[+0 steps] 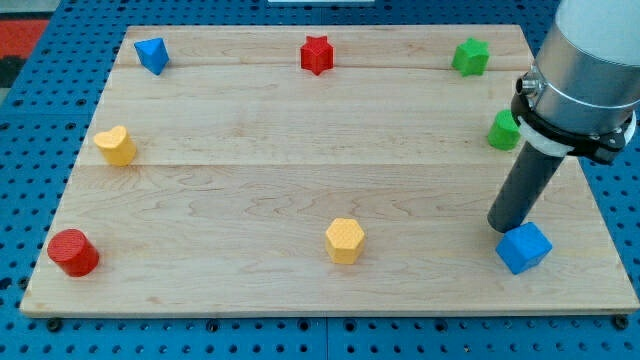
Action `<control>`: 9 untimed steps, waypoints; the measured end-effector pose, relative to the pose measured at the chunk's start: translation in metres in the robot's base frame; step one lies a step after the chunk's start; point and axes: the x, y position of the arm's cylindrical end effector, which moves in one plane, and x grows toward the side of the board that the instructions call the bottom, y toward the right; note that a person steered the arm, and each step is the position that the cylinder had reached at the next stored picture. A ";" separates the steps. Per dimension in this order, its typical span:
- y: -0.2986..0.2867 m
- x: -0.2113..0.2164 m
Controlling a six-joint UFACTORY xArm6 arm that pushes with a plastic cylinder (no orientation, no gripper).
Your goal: Move the green circle diagonally to the green star
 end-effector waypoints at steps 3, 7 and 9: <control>0.013 -0.068; 0.061 -0.050; 0.060 -0.051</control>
